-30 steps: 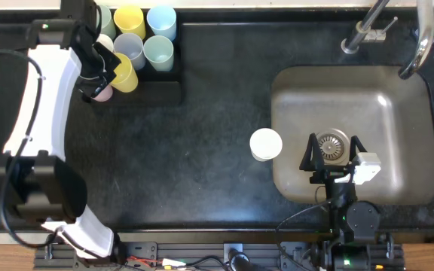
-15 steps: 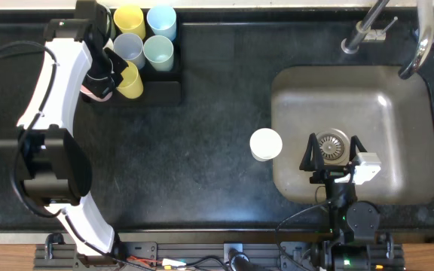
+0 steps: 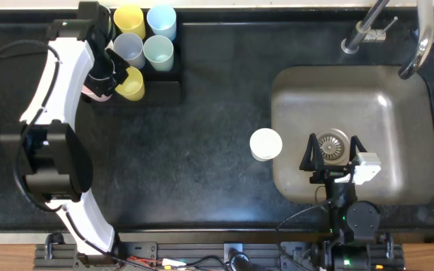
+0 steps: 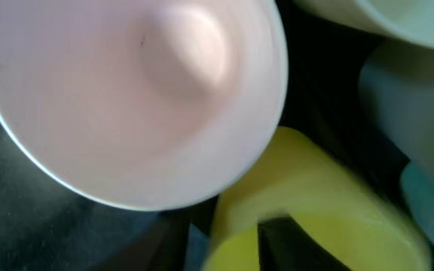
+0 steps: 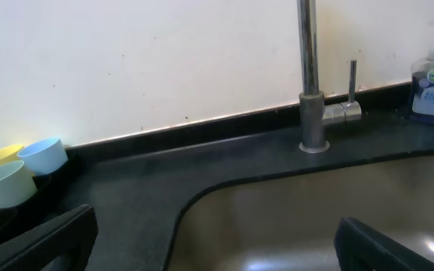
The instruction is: Store Cups
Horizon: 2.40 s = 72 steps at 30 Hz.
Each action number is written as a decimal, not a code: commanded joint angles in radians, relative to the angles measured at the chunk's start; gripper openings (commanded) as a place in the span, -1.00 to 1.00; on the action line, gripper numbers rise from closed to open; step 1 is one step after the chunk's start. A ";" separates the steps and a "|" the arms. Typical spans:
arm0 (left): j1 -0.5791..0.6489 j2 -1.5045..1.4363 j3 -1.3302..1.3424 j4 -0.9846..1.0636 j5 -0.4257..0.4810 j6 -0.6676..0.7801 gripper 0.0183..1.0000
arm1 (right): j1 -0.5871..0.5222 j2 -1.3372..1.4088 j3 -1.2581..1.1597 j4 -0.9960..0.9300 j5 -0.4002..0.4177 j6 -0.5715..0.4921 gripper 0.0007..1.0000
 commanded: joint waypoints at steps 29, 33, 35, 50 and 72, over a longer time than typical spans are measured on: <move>-0.042 -1.404 -0.899 0.253 -0.128 0.767 1.00 | 0.005 -0.008 -0.013 0.005 -0.006 0.004 1.00; -0.042 -1.754 -1.295 0.733 -0.052 0.808 1.00 | 0.005 -0.008 -0.013 0.005 -0.006 0.004 0.99; -0.041 -1.880 -1.431 0.926 -0.051 0.809 1.00 | 0.005 -0.008 -0.013 0.005 -0.006 0.003 1.00; -0.040 -2.035 -1.754 1.235 0.010 0.816 1.00 | 0.005 -0.008 -0.013 0.005 -0.006 0.004 0.99; -0.040 -2.035 -1.754 1.118 0.014 0.816 1.00 | 0.005 -0.008 -0.013 0.005 -0.006 0.004 1.00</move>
